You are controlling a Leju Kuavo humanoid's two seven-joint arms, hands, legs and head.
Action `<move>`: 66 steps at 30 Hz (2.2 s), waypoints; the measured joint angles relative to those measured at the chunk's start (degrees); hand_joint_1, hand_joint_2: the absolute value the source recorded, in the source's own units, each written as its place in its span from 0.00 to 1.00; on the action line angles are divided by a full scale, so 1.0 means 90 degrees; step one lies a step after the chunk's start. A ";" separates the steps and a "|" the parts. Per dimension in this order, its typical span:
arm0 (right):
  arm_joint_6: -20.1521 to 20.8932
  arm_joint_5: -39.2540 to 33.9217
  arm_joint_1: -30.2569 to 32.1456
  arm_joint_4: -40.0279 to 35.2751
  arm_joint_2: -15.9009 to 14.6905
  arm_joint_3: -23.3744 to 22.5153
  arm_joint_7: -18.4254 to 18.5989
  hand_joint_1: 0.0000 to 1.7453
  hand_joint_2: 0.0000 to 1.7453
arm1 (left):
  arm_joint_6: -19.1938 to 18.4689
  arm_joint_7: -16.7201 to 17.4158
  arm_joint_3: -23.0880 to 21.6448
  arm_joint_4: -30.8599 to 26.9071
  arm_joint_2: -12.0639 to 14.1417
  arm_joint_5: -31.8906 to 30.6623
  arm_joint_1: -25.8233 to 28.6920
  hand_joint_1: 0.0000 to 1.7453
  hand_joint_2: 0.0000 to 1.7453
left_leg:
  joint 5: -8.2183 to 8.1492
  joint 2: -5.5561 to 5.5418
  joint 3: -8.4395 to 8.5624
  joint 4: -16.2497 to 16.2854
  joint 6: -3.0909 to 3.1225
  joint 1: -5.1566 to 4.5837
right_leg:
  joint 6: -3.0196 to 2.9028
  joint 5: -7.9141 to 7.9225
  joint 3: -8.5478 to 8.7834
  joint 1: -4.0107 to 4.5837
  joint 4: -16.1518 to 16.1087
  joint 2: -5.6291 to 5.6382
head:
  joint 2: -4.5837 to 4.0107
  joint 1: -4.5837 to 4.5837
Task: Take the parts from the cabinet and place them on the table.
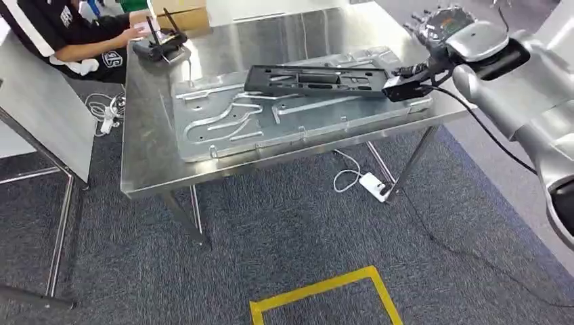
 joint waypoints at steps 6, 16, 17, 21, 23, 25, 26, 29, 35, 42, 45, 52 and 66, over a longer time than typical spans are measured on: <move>-0.0007 -0.0139 -0.0003 0.0005 -0.0144 0.0041 0.0000 0.00 0.00 | -0.0002 0.0012 0.0002 0.0000 -0.0002 -0.0022 -0.0014 0.00 0.00 | 0.0504 0.0082 -0.0539 -0.0021 0.0153 0.0042 | 0.0118 -0.1490 -0.0541 -0.0077 0.2031 0.0060 | 0.0000 0.0010; -0.0092 -0.0340 0.0046 -0.0036 -0.0229 0.0168 0.0005 0.00 0.00 | 0.0005 0.0051 0.0015 -0.0002 -0.0005 -0.0080 0.0011 0.00 0.00 | 0.0966 0.0038 -0.1151 0.0142 -0.0173 0.0070 | -0.0088 -0.0993 0.0858 -0.0128 0.0119 0.0060 | 0.0000 0.0002; -0.0097 -0.0342 0.0059 -0.0039 -0.0224 0.0190 0.0002 0.00 0.00 | 0.0005 0.0061 0.0015 0.0000 -0.0014 -0.0083 0.0015 0.00 0.00 | 0.0638 0.0042 -0.1266 0.0311 -0.0202 0.0070 | -0.0137 -0.0909 0.0771 -0.0109 0.0111 0.0049 | -0.0002 0.0002; -0.0102 -0.0379 0.0063 -0.0036 -0.0238 0.0240 -0.0002 0.00 0.00 | 0.0010 0.0058 0.0022 -0.0002 -0.0005 -0.0083 0.0015 0.00 0.00 | -0.0521 0.0038 -0.1636 0.2057 -0.0240 0.0073 | -0.0227 -0.0591 0.0353 -0.0049 0.0122 0.0051 | -0.0002 0.0002; -0.0102 -0.0393 0.0093 -0.0036 -0.0248 0.0267 -0.0002 0.00 0.00 | 0.0012 0.0068 0.0024 -0.0002 -0.0002 -0.0083 0.0006 0.00 0.00 | -0.0237 0.0036 -0.1404 0.2121 -0.0191 0.0057 | -0.0226 -0.0464 0.0194 -0.0015 0.0128 0.0070 | 0.0000 0.0002; -0.0102 -0.0423 0.0113 -0.0041 -0.0284 0.0267 -0.0002 0.00 0.00 | 0.0012 0.0075 0.0024 -0.0002 -0.0005 -0.0080 -0.0001 0.00 0.00 | 0.0161 0.0029 -0.0602 0.1176 -0.0044 -0.0001 | -0.0226 -0.0341 0.0062 0.0040 0.0136 0.0080 | -0.0002 0.0000; -0.0102 -0.0432 0.0109 -0.0041 -0.0297 0.0267 -0.0002 0.00 0.00 | 0.0012 0.0075 0.0027 -0.0002 0.0007 -0.0080 -0.0009 0.00 0.00 | 0.0030 0.0020 -0.0174 0.0563 0.0096 -0.0057 | -0.0228 -0.0285 0.0031 0.0041 0.0134 0.0075 | 0.0000 0.0002; -0.0104 -0.0444 0.0115 -0.0034 -0.0369 0.0274 -0.0002 0.00 0.00 | 0.0017 0.0075 0.0032 -0.0012 0.0034 -0.0080 -0.0017 0.00 0.00 | -0.0110 0.0021 0.0058 0.0004 0.0150 -0.0096 | -0.0120 -0.0112 0.0012 -0.0011 0.0057 0.0032 | 0.0000 0.0005; -0.0104 -0.0498 0.0114 -0.0039 -0.0556 0.0320 -0.0017 0.00 0.00 | -0.0031 0.0109 0.0143 -0.0012 0.0029 0.0124 -0.0046 0.00 0.00 | 0.0520 0.0104 -0.0193 -0.0362 0.0234 -0.0037 | 0.0064 -0.1248 -0.0342 -0.0053 0.1143 0.0075 | 0.0000 0.0010; -0.0107 -0.0561 0.0166 -0.0066 -0.0697 0.0364 -0.0019 0.00 0.00 | -0.0024 0.0117 0.0253 -0.0027 0.0046 0.0143 -0.0049 0.00 0.00 | 0.0692 0.0112 -0.0984 0.0196 -0.0035 0.0064 | 0.0498 -0.1163 0.0865 -0.0234 0.0321 0.0093 | 0.0000 0.0017; -0.0104 -0.0566 0.0267 -0.0095 -0.0714 0.0384 -0.0019 0.00 0.00 | -0.0022 0.0112 0.0262 -0.0027 0.0007 0.0143 -0.0044 0.00 0.00 | 0.0861 0.0061 -0.1096 0.0256 -0.0130 0.0070 | 0.0197 -0.1090 0.0646 -0.0215 0.0400 0.0110 | 0.0000 -0.0012; -0.0114 -0.0622 0.0255 -0.0114 -0.0751 0.0418 -0.0005 0.00 0.00 | -0.0034 0.0034 0.0267 -0.0027 0.0005 0.0131 -0.0004 0.00 0.00 | -0.0676 0.0059 -0.1570 0.2216 -0.0160 0.0073 | -0.0173 -0.0607 0.0088 -0.0080 0.0378 0.0085 | 0.0000 -0.0012; -0.0080 -0.0801 0.0244 -0.0272 -0.1253 0.0418 -0.0017 0.00 0.00 | -0.0065 -0.0015 0.0270 -0.0068 0.0044 0.0073 -0.0060 0.00 0.00 | 0.0521 0.0156 -0.0118 -0.0481 0.0515 -0.0286 | 0.0032 -0.1302 -0.0372 -0.0034 0.1149 0.0094 | -0.0002 -0.0002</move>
